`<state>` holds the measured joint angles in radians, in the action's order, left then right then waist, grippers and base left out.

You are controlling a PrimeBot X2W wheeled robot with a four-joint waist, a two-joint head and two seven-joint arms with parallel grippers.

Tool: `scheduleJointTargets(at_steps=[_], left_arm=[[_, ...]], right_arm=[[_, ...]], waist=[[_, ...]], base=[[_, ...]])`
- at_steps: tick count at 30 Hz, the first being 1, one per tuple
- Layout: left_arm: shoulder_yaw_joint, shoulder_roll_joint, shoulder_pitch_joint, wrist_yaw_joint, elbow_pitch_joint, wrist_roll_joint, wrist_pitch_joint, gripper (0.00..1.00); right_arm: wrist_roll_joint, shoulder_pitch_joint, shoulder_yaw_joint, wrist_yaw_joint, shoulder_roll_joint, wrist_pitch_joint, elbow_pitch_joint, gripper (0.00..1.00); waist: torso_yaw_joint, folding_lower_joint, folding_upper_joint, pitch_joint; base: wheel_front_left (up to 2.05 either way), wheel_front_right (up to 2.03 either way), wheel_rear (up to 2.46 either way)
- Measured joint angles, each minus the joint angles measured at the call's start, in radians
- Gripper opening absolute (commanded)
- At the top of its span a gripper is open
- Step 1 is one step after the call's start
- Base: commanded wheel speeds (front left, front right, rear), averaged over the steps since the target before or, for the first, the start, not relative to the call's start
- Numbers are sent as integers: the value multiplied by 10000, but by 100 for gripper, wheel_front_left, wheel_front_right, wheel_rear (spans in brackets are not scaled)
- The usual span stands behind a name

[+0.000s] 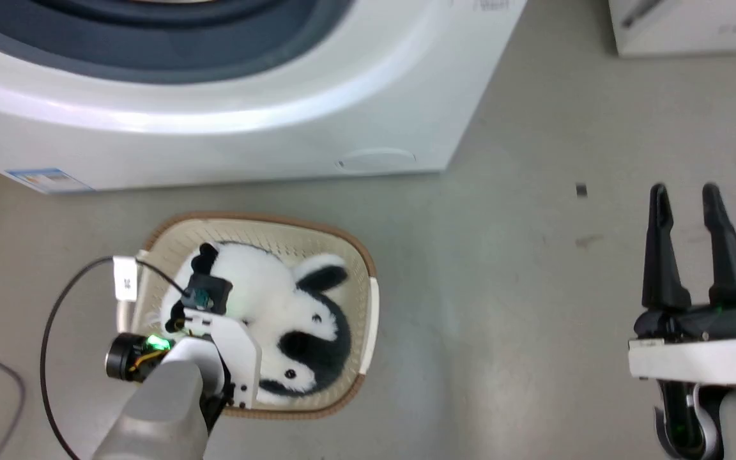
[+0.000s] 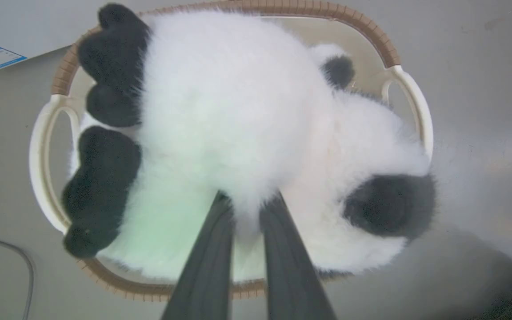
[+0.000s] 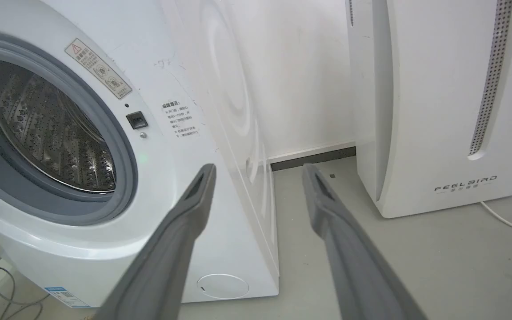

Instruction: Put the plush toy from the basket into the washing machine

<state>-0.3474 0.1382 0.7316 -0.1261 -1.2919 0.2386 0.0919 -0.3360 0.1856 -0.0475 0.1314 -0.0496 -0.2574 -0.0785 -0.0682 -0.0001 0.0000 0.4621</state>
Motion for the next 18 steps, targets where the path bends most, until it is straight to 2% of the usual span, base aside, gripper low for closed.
scheduleJointTargets(at_steps=[11,18], left_arm=[[-272,-119,-614,-2,102,274,1273,0],[-318,-59,-895,100,748,278,1567,0]], right_arm=[[146,-904,-92,0,-2,0,165,100],[203,-1306,-100,0,-2,0,240,100]], waist=[[586,-1,0,-1609],[878,-1,0,-2323]], base=[[0,0,0],[0,0,0]])
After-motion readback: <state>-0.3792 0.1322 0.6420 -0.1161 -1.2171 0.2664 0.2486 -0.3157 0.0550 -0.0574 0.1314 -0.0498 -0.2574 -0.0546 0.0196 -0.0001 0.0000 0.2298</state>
